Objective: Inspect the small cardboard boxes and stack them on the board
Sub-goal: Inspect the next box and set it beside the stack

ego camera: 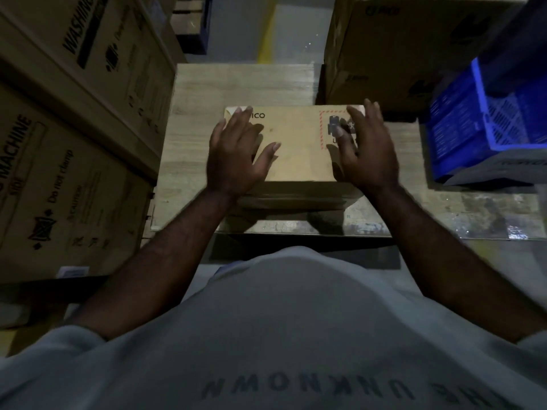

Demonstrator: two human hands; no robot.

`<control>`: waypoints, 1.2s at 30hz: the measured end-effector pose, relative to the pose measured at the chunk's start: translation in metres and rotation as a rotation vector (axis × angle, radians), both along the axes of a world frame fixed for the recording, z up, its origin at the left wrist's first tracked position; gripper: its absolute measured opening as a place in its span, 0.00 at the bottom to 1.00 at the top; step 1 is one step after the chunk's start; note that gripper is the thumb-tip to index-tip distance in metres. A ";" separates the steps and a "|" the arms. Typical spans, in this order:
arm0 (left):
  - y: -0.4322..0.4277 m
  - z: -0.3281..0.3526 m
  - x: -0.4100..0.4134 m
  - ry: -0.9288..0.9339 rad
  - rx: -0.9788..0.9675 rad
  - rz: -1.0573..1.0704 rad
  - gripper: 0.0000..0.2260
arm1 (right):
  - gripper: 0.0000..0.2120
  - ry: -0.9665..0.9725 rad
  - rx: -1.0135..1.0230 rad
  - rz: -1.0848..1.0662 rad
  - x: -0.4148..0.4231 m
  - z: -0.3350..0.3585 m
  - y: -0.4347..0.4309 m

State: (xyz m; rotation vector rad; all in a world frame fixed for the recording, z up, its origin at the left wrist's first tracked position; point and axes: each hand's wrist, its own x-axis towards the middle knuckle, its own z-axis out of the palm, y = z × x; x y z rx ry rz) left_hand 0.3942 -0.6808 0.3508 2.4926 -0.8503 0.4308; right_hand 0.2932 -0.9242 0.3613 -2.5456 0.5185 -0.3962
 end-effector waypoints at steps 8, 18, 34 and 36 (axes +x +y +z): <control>0.050 -0.053 -0.060 0.428 -0.366 0.190 0.38 | 0.28 -0.243 0.364 -0.143 -0.072 -0.041 0.004; 0.050 -0.075 -0.061 0.936 -0.269 0.190 0.32 | 0.27 0.133 0.534 -0.109 -0.086 -0.080 0.007; 0.018 -0.034 -0.012 0.827 -0.352 0.232 0.40 | 0.23 -0.033 0.313 -0.210 -0.034 -0.038 -0.015; 0.015 -0.038 -0.010 0.846 -0.300 0.270 0.37 | 0.23 -0.007 0.346 -0.174 -0.031 -0.040 -0.016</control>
